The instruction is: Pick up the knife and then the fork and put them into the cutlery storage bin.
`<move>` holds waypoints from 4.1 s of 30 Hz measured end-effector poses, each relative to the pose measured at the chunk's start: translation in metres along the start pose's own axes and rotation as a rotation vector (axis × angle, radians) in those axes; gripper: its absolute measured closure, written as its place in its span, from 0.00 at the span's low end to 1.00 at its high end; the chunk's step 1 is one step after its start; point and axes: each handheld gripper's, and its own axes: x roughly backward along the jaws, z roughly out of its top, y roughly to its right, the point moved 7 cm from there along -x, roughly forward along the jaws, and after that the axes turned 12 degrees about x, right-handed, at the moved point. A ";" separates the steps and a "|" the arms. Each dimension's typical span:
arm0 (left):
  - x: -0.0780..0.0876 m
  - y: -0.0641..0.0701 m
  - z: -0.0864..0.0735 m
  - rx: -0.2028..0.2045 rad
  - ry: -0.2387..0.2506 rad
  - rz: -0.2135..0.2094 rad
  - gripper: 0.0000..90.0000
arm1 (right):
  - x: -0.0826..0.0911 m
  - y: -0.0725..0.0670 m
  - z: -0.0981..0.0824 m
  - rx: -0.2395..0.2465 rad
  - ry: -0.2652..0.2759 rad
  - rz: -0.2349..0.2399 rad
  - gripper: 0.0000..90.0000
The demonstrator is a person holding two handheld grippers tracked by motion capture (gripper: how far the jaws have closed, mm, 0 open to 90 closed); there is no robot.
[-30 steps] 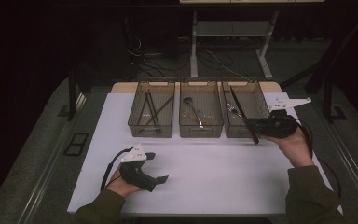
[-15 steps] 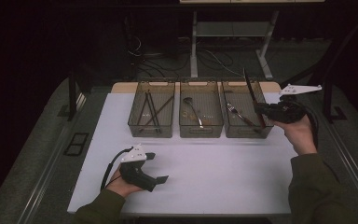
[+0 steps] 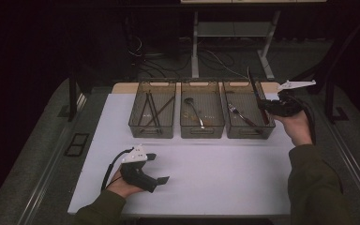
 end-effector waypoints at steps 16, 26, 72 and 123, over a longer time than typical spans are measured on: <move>0.000 0.000 0.000 0.000 0.001 -0.003 0.00 | -0.041 0.005 -0.023 0.009 -0.230 -0.029 0.86; 0.000 0.001 0.000 -0.001 0.001 -0.005 0.00 | -0.043 0.001 -0.020 -0.003 -0.212 -0.034 0.60; 0.005 -0.004 -0.003 0.012 -0.006 0.020 0.00 | 0.013 -0.083 -0.033 0.035 0.035 0.133 0.21; 0.009 0.000 -0.003 0.004 0.002 0.013 0.00 | 0.035 -0.152 -0.104 0.090 0.091 0.147 0.16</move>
